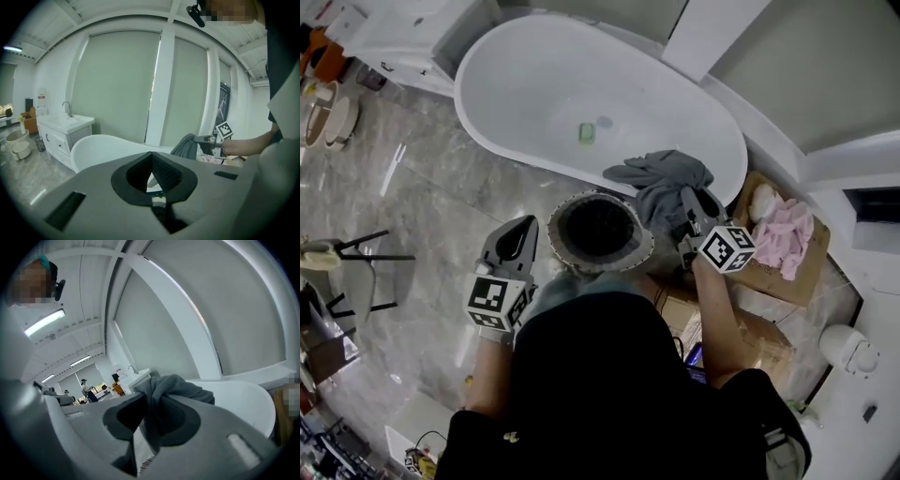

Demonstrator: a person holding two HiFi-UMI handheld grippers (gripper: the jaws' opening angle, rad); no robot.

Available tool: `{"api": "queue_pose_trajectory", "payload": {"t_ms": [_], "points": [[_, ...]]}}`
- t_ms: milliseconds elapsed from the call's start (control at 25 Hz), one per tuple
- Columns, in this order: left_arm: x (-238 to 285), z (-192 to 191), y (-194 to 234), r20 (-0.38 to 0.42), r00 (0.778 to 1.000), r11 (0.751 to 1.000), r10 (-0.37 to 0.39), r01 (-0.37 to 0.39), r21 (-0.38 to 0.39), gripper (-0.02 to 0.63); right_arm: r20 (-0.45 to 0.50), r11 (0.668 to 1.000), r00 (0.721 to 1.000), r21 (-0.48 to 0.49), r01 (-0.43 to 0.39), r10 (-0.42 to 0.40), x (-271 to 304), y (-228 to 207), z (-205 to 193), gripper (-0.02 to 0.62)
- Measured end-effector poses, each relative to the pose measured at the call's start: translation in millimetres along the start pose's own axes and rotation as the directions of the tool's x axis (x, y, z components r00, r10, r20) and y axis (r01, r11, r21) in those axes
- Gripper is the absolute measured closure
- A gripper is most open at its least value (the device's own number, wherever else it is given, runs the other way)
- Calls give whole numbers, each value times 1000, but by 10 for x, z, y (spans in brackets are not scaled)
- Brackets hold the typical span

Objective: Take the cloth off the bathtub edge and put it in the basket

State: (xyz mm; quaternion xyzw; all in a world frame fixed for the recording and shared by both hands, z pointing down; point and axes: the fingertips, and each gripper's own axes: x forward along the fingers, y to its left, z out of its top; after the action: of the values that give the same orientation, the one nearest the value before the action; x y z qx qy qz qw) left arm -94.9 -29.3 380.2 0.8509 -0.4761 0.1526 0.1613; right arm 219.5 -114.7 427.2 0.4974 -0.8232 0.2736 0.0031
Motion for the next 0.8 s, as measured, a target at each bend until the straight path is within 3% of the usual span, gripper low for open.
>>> {"api": "queue_pose_trajectory", "payload": {"t_ms": [280,520,800], "points": [[-424,94,319,60,997,998,43,-40,-43,592,17,993,993,-37,-116,116,125,923,319,512],[-1082,-53,720,133,991,999,26,-20,-49,592,21,980,983,-92,-178,180,140,2034,246,512],[-1011,6,798,149,989,998,-14,23,-61,592,42,977,980,-94,-192,196,63,2392,474,512]]}}
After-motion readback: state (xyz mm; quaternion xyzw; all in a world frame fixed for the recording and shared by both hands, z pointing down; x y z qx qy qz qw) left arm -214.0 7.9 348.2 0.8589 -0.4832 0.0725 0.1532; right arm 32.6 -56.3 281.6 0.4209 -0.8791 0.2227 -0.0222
